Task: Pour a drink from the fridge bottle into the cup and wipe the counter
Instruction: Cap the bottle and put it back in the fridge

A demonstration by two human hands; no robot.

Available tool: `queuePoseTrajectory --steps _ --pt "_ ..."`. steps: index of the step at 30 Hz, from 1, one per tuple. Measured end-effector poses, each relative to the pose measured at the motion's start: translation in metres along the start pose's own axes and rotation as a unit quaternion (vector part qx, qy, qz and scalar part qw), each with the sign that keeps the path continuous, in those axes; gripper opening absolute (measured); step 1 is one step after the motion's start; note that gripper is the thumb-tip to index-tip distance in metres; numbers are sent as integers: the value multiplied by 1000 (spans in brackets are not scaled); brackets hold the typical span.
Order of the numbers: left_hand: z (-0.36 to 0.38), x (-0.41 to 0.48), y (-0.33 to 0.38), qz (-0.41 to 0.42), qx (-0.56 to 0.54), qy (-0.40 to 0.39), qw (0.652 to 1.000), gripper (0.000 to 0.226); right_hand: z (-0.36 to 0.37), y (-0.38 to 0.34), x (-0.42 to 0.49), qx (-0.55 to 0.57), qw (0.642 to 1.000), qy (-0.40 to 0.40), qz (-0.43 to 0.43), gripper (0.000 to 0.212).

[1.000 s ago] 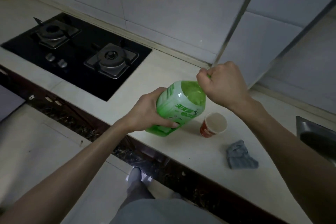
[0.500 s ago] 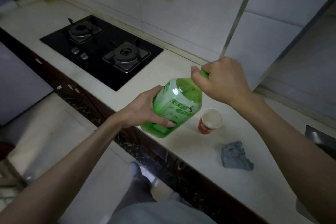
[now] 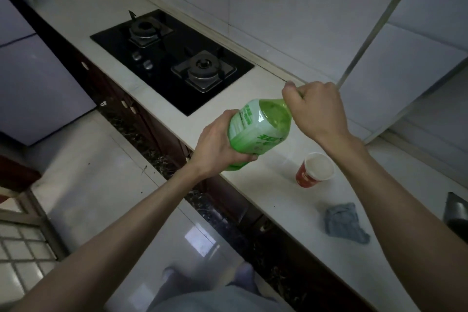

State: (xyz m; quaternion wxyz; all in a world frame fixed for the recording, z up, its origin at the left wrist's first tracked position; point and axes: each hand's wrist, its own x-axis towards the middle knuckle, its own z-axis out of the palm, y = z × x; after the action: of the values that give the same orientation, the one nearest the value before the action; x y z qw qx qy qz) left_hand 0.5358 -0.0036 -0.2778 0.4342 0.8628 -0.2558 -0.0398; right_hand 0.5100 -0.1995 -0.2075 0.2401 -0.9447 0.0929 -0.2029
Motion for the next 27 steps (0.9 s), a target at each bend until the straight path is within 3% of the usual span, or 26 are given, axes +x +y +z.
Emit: queuePoseTrajectory --steps 3,11,21,27 --pt "-32 -7 -16 -26 -37 30 999 92 8 -35 5 122 992 -40 12 73" --pt "-152 -65 -99 -115 -106 147 977 93 93 -153 2 342 930 -119 -59 42" --pt "-286 -170 -186 -217 -130 335 907 92 216 -328 -18 392 864 -250 -193 22" --pt "-335 -218 -212 -255 -131 426 858 88 261 -405 -29 395 827 -306 -256 23"
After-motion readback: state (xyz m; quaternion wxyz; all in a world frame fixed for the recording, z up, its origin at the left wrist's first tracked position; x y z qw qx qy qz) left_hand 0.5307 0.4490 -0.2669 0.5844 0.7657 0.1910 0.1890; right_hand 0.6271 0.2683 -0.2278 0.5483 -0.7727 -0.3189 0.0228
